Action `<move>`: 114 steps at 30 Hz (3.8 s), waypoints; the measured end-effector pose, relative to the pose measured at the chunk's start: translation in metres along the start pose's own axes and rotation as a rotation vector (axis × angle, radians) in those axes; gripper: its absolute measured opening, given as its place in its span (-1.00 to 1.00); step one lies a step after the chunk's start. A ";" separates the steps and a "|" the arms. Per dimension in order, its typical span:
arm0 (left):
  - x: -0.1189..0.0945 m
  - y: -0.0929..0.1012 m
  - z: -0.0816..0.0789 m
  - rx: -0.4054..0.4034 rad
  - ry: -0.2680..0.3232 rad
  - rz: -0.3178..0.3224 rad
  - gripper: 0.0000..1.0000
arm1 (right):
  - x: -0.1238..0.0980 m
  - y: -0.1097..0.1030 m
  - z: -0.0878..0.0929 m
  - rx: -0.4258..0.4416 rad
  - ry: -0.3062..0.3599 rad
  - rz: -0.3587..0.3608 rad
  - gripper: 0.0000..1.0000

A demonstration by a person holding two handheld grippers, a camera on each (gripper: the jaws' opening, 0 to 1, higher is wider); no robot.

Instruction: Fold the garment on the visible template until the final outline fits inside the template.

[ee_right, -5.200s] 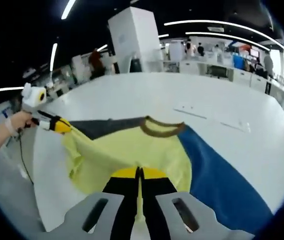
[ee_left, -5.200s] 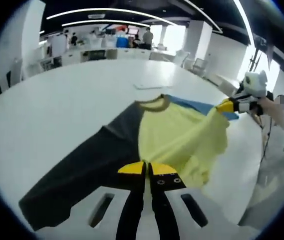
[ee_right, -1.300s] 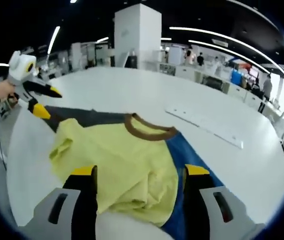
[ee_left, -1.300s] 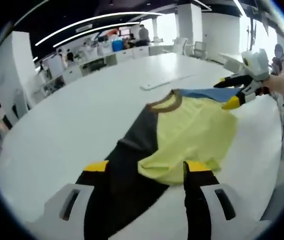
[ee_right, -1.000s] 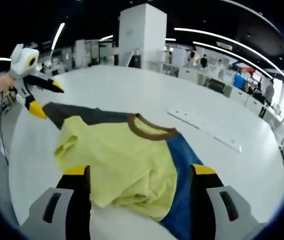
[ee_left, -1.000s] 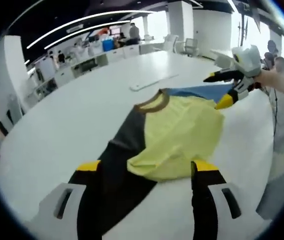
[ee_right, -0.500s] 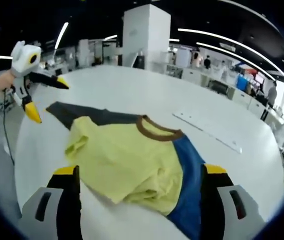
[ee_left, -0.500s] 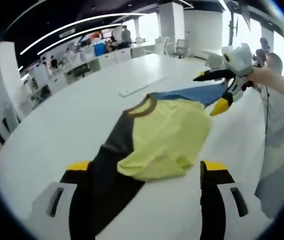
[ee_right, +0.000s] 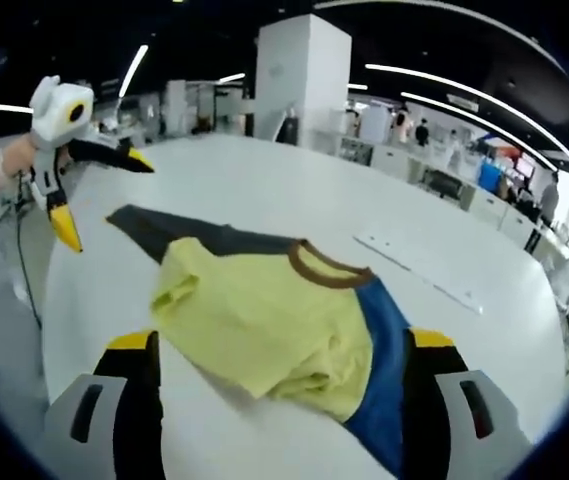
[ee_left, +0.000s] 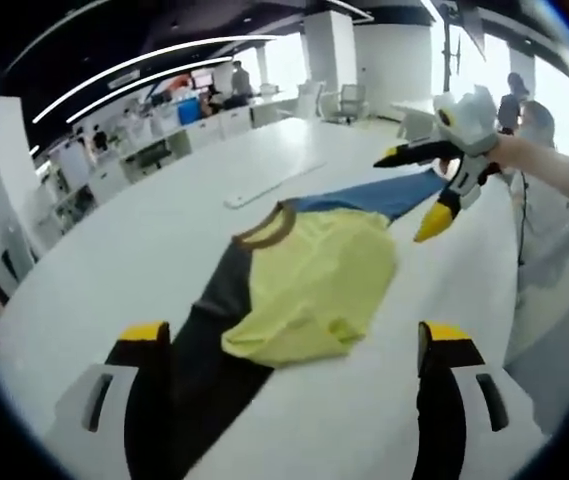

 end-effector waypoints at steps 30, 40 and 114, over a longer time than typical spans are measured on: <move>-0.028 0.029 0.006 -0.007 0.021 0.003 0.99 | -0.047 -0.030 0.014 -0.023 0.028 0.007 0.99; -0.040 0.036 0.006 -0.013 0.060 -0.022 0.99 | -0.064 -0.036 0.020 -0.015 0.028 0.023 0.99; 0.029 0.014 -0.009 0.002 -0.049 0.017 -0.10 | -0.050 -0.039 0.042 0.000 -0.028 0.009 0.99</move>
Point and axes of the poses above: the point that each gripper's makers call its tool centre point, and the gripper's own axes: x roughly forward along the fingers, y roughly to its right, z roughly out of its underside, the point moved 8 cm from there along -x, roughly backward along the fingers, and after that the axes turned 15 degrees about -y, right-handed, at the moved point
